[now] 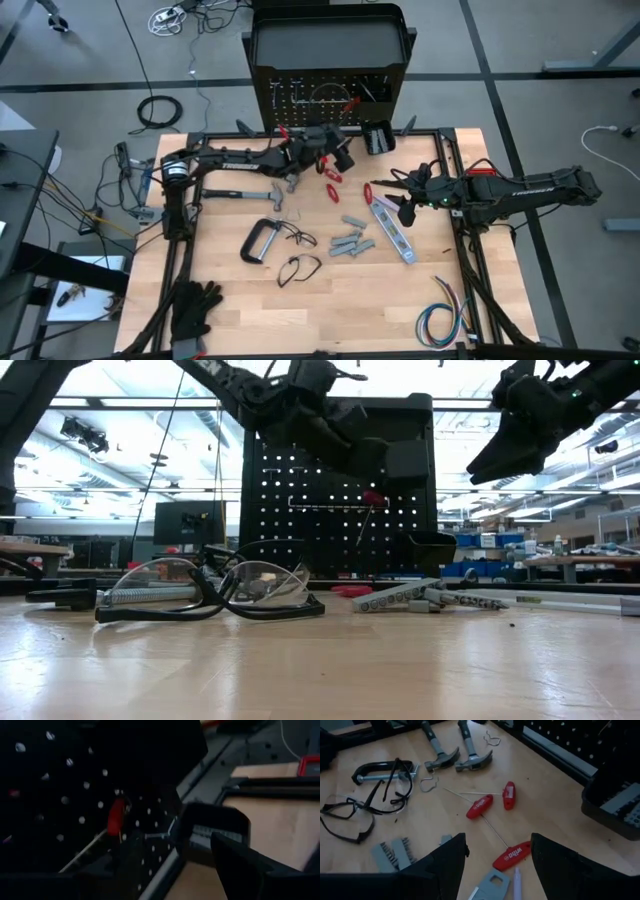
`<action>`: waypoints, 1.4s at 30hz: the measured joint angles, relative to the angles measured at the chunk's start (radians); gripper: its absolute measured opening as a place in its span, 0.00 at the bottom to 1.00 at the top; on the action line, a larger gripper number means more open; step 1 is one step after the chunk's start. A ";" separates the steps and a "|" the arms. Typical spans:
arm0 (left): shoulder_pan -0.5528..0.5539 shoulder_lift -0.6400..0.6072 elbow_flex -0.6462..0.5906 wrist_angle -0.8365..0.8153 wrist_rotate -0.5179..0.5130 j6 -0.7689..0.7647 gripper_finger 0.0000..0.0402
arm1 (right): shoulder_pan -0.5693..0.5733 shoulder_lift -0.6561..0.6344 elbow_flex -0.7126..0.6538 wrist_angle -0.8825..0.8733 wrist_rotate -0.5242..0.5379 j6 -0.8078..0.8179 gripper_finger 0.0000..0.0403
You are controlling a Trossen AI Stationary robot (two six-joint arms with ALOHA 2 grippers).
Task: Hang tools onto peg board
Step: Unhang the T-shaped metric hex key
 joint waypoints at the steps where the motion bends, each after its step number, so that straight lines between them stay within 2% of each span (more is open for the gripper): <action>1: 0.009 0.010 0.000 0.025 0.006 0.010 0.57 | 0.000 0.000 0.000 0.003 0.003 0.000 0.57; 6: 0.058 0.051 0.001 0.095 0.040 0.049 0.57 | 0.000 0.000 0.000 0.004 0.024 -0.011 0.57; 21: 0.105 0.085 0.091 0.099 0.103 0.034 0.57 | 0.000 0.000 0.000 0.068 0.046 -0.058 0.57; 24: 0.103 0.100 0.115 0.045 0.094 0.041 0.57 | 0.000 0.000 0.000 0.074 0.046 -0.063 0.57; 27: 0.103 0.111 0.132 0.035 0.035 0.043 0.57 | 0.000 0.000 0.000 0.065 0.046 -0.064 0.57; 31: 0.117 0.118 0.140 0.045 0.074 0.043 0.57 | -0.002 0.000 0.000 0.071 0.046 -0.068 0.57; 42: 0.140 0.135 0.172 0.036 0.084 0.045 0.57 | -0.011 0.000 0.000 0.076 0.046 -0.071 0.57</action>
